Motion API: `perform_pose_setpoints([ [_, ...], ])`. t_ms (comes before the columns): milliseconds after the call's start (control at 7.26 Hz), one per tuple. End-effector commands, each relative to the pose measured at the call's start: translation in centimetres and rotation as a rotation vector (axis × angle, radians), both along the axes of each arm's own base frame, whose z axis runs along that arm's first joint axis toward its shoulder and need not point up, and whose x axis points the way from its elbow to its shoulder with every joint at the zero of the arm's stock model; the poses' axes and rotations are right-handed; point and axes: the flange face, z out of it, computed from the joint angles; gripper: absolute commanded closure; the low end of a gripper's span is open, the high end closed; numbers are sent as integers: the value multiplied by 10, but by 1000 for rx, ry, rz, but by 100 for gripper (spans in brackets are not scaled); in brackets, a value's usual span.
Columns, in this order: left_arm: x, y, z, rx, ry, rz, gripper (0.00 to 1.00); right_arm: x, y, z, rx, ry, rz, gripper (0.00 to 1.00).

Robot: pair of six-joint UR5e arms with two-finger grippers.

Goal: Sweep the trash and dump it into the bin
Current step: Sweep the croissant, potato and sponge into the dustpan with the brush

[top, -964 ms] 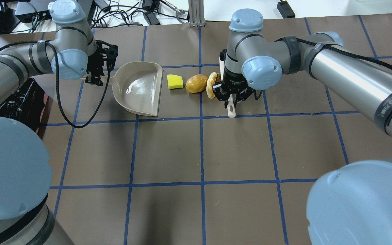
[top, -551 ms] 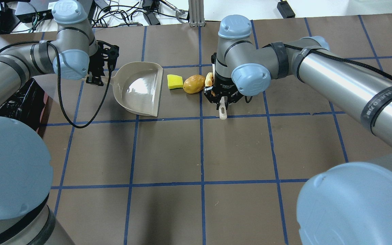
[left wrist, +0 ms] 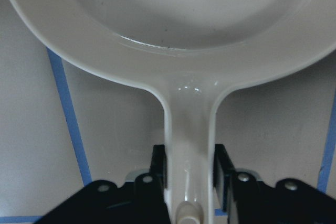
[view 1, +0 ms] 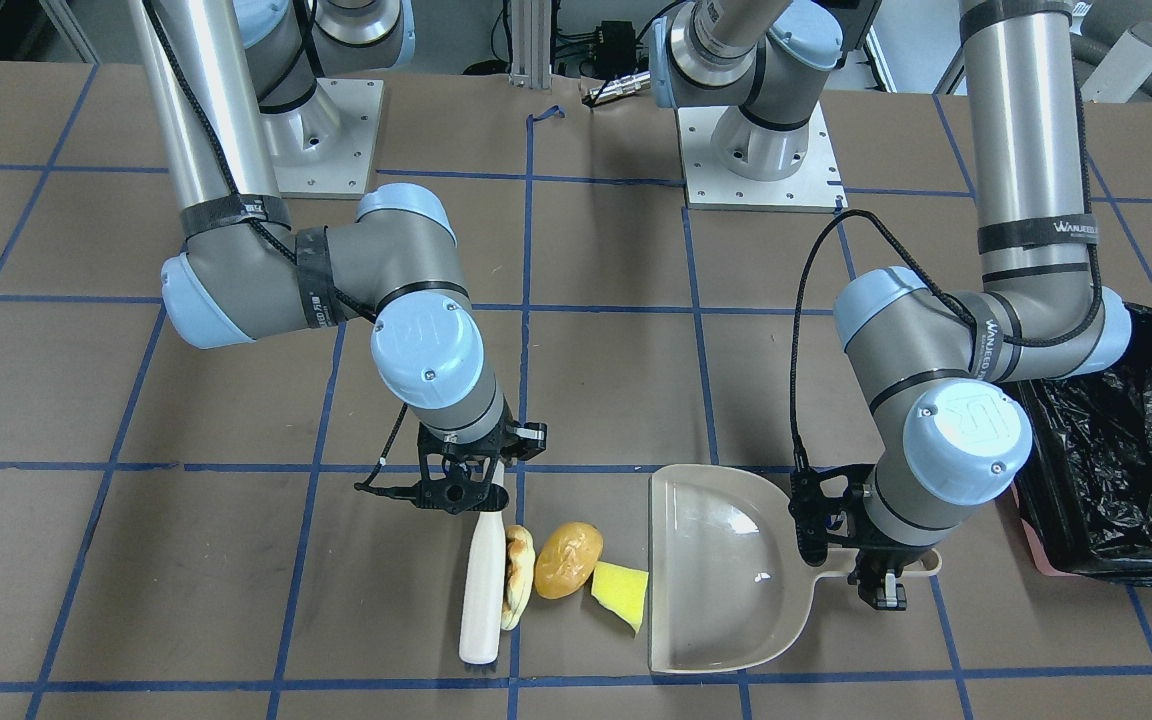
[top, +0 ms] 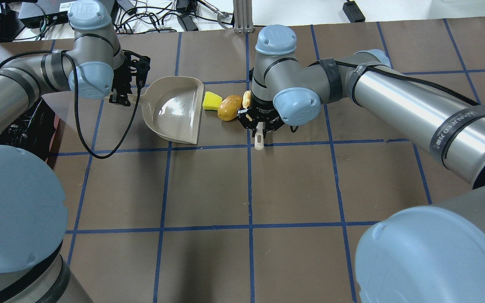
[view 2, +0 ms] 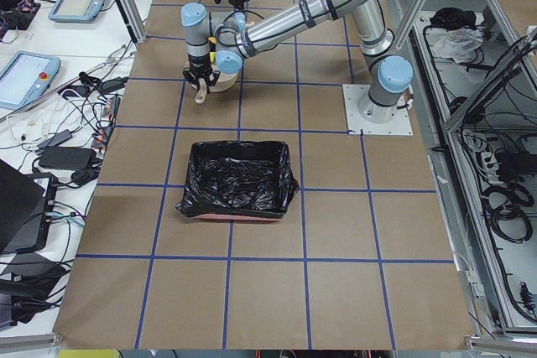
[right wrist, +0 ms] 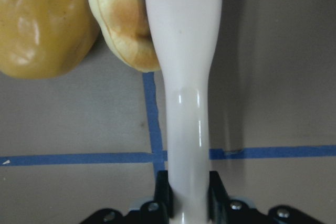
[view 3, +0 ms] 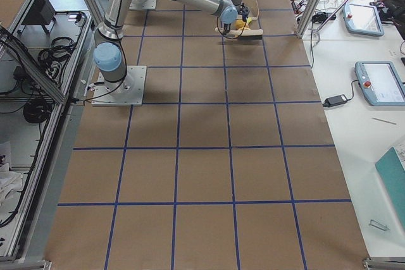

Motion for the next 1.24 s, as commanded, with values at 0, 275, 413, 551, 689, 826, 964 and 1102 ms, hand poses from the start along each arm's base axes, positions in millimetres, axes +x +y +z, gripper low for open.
perform_pose_setpoints([
  [0,-1,0,-1,-1,-1,-2,100,34,14,-6,9,-23,-25,100],
  [275,-1,0,-1,0,-1,0,100,47,13,-14,-24,-43,-58,100],
  [413,-2,0,-2,2,2,-2,100,56,18,-12,-22,-41,-65,100],
  [551,-2,0,-3,3,2,-2,100,62,22,-13,-13,-38,-105,100],
  [689,-4,0,-3,3,2,-5,100,75,30,-13,4,-62,-121,100],
  [826,-6,0,-4,4,4,-4,100,81,31,-9,4,-72,-135,100],
  [964,-6,0,-5,6,4,-3,100,97,34,-14,9,-71,-143,100],
  [1102,-6,1,-4,7,3,-3,100,115,34,-5,-3,-81,-158,100],
])
